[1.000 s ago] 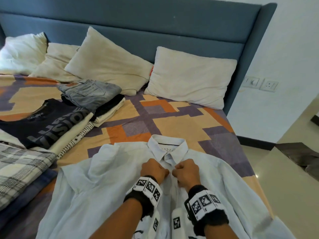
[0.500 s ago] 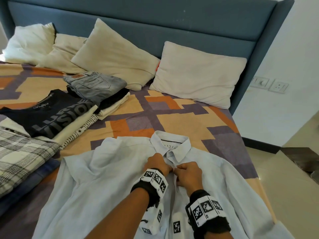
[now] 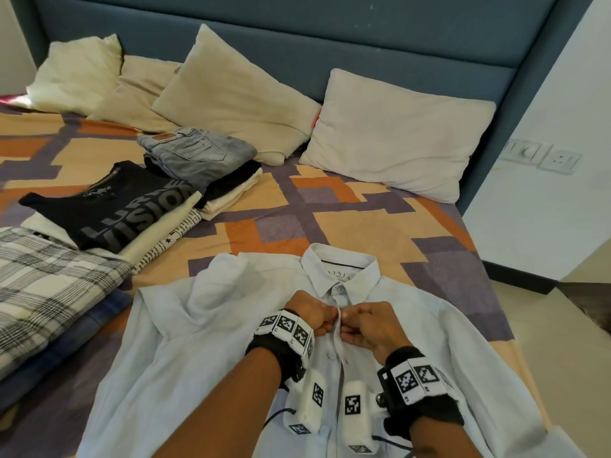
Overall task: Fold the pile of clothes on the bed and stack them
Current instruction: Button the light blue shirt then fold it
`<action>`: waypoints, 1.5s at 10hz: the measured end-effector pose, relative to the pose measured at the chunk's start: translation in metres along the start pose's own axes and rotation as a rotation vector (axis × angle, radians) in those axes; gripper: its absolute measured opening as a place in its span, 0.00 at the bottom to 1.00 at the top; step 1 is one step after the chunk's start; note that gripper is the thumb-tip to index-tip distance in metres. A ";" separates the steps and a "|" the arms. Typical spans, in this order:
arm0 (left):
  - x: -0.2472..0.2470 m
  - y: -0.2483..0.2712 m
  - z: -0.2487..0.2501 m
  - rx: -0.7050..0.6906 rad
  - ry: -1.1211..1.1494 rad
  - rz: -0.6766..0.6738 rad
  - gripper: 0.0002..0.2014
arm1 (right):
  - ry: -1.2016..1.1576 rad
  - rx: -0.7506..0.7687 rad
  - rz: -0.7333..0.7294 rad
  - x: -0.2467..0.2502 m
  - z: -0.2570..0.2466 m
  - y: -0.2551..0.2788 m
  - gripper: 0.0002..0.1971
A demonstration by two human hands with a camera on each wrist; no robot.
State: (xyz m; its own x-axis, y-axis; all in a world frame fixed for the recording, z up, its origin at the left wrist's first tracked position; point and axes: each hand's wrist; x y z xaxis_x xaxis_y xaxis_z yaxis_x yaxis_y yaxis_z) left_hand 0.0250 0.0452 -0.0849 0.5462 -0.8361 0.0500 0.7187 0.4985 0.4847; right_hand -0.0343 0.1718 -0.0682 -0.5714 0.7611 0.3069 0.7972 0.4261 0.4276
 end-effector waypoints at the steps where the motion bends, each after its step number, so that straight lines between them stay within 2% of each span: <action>1: -0.002 -0.003 -0.004 0.009 0.070 0.020 0.10 | -0.049 -0.036 -0.002 0.001 0.005 -0.002 0.03; 2: -0.001 -0.003 -0.006 0.013 0.090 0.014 0.18 | -0.051 -0.038 -0.010 0.001 0.005 -0.003 0.07; 3: 0.000 -0.004 -0.006 0.016 0.050 -0.007 0.25 | -0.047 -0.019 -0.045 0.002 0.007 -0.002 0.06; 4: 0.000 -0.008 -0.008 -0.015 -0.024 0.036 0.22 | -0.043 -0.027 -0.013 0.000 0.011 -0.004 0.07; 5: -0.001 -0.008 -0.007 -0.028 -0.019 0.097 0.14 | -0.020 -0.027 0.025 -0.004 0.011 -0.005 0.05; 6: -0.003 -0.007 -0.006 -0.036 -0.077 0.127 0.10 | 0.002 -0.060 0.052 -0.004 0.006 -0.009 0.03; 8: -0.004 -0.011 -0.008 -0.042 -0.124 0.110 0.12 | 0.289 -0.034 0.097 -0.015 0.004 -0.020 0.03; 9: -0.003 -0.008 -0.008 -0.035 -0.133 0.097 0.10 | 0.325 -0.007 0.084 -0.015 0.006 -0.021 0.03; 10: -0.003 0.000 -0.007 -0.034 -0.152 0.080 0.13 | 0.200 -0.034 0.004 -0.009 0.005 -0.011 0.06; 11: -0.004 0.020 -0.007 -0.081 -0.167 0.092 0.13 | 0.194 -0.049 -0.025 -0.005 0.004 0.009 0.17; 12: -0.001 0.043 -0.009 -0.111 -0.126 0.137 0.13 | 0.441 -0.035 -0.001 -0.005 0.009 0.045 0.25; 13: 0.003 0.064 -0.018 -0.167 -0.137 0.174 0.13 | 0.594 0.018 0.078 -0.012 0.021 0.079 0.23; 14: 0.003 0.088 -0.035 -0.269 -0.268 0.197 0.11 | 0.710 0.066 0.216 -0.022 0.026 0.086 0.16; 15: -0.002 0.105 -0.039 -0.260 -0.351 0.180 0.06 | 0.798 0.092 0.296 -0.022 0.025 0.089 0.11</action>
State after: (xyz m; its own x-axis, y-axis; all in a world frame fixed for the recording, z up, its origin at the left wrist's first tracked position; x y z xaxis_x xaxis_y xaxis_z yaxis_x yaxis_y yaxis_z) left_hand 0.1163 0.1080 -0.0685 0.5260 -0.7356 0.4268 0.7342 0.6461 0.2086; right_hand 0.0541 0.2048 -0.0578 -0.2752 0.2903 0.9165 0.9283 0.3284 0.1747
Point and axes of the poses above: each hand's wrist, its own y-axis away from the middle knuckle, its own x-axis out of the back of the hand, z = x × y, and after that the axes turned 11 degrees about y, right-handed
